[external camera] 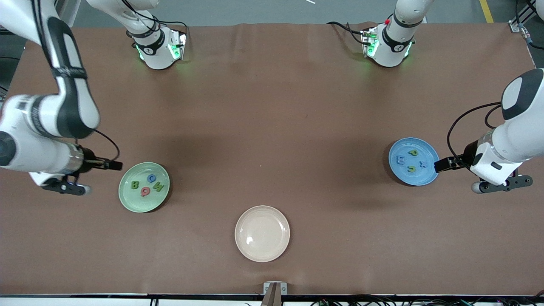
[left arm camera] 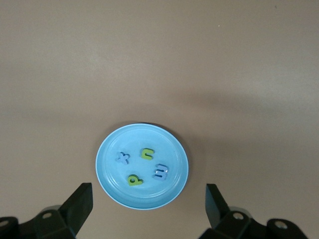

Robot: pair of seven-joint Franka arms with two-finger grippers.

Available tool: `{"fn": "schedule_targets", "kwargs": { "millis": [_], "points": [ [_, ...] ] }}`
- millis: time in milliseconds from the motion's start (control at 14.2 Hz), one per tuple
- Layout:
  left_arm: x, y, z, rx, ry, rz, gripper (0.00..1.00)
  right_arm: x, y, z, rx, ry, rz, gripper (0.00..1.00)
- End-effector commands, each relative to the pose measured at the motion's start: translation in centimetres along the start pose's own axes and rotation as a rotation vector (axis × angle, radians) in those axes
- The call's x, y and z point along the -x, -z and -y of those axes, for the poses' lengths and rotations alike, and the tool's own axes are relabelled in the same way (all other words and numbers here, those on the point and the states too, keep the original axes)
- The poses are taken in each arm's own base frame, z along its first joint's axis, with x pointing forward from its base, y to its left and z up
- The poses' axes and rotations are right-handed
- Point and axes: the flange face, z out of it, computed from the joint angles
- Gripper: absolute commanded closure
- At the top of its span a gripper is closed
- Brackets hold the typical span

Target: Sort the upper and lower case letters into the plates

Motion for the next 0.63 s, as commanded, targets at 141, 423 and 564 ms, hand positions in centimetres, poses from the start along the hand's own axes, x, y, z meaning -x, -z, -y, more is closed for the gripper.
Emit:
{"fn": "schedule_targets", "kwargs": {
  "millis": [141, 423, 564],
  "points": [
    [0.3, 0.4, -0.1, -0.002, -0.026, 0.013, 0.01, 1.6, 8.1, -1.6, -0.01, 0.04, 0.044, 0.0],
    [0.3, -0.8, -1.9, -0.06, -0.042, 0.022, 0.01, 1.8, 11.8, -2.2, -0.005, 0.067, -0.004, 0.0],
    [0.0, -0.3, -2.2, -0.092, -0.055, 0.01, 0.01, 1.9, 12.3, -2.3, -0.008, 0.066, -0.015, 0.0]
  ]
}}
